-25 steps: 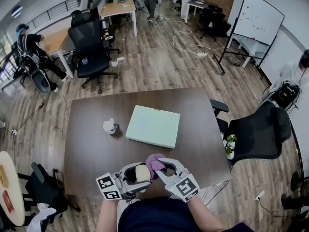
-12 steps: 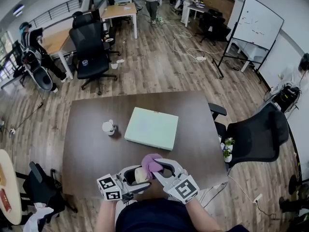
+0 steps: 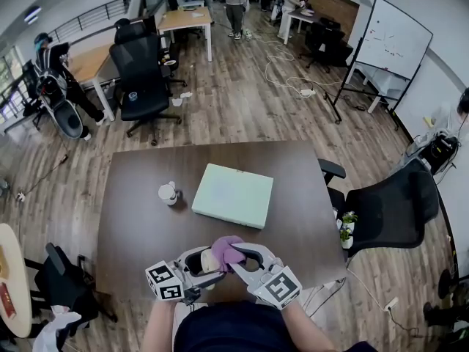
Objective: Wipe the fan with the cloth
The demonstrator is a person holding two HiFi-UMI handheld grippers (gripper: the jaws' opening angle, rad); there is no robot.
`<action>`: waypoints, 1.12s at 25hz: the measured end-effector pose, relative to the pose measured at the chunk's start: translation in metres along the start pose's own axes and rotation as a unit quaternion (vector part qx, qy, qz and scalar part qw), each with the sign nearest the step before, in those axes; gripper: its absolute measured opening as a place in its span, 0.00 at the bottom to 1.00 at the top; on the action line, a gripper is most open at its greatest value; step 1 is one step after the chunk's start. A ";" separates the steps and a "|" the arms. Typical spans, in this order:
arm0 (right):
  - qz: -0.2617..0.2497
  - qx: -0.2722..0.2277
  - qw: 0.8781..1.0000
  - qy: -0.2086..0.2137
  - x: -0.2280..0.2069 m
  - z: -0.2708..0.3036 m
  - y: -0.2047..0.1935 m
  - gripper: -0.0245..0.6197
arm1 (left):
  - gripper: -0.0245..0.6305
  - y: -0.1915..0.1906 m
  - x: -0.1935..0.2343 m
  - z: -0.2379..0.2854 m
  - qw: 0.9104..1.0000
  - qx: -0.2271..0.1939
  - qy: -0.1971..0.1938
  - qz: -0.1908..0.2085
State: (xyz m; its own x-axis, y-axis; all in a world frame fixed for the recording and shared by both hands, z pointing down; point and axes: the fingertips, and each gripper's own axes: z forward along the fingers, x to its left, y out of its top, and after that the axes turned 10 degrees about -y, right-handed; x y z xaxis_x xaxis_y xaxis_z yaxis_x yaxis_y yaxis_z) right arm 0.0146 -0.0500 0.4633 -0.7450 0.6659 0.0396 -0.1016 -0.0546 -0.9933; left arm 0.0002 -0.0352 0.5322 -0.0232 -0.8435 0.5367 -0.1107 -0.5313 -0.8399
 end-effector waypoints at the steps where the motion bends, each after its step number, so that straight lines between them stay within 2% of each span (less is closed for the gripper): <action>1: 0.000 0.002 1.000 0.003 0.002 0.000 -0.002 0.16 | 0.62 -0.001 0.002 -0.001 1.000 0.003 0.003 0.003; 9: 0.016 0.018 1.000 0.017 0.007 0.002 -0.016 0.16 | 0.62 -0.009 0.011 -0.008 0.999 0.026 0.022 0.015; 12: 0.017 0.029 0.999 0.024 0.010 0.000 -0.022 0.16 | 0.62 -0.015 0.013 -0.008 0.998 0.039 0.025 0.032; 22: 0.045 0.072 0.996 0.016 0.010 -0.009 -0.048 0.16 | 0.62 -0.043 0.028 -0.012 0.990 0.110 0.054 0.074; 26: 0.073 0.070 0.995 0.014 0.004 -0.013 -0.054 0.16 | 0.62 -0.050 0.037 -0.014 0.990 0.106 0.068 0.067; 28: 0.065 0.074 0.995 0.013 0.004 -0.013 -0.057 0.16 | 0.62 -0.054 0.041 -0.016 0.988 0.113 0.075 0.071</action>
State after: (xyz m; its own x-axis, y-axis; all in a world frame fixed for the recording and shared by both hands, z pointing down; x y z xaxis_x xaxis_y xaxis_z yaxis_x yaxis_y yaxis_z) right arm 0.0266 -0.0346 0.5183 -0.7417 0.6643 -0.0928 -0.1031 -0.2496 -0.9628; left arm -0.0105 -0.0400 0.6010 -0.1716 -0.8987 0.4037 0.1294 -0.4268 -0.8951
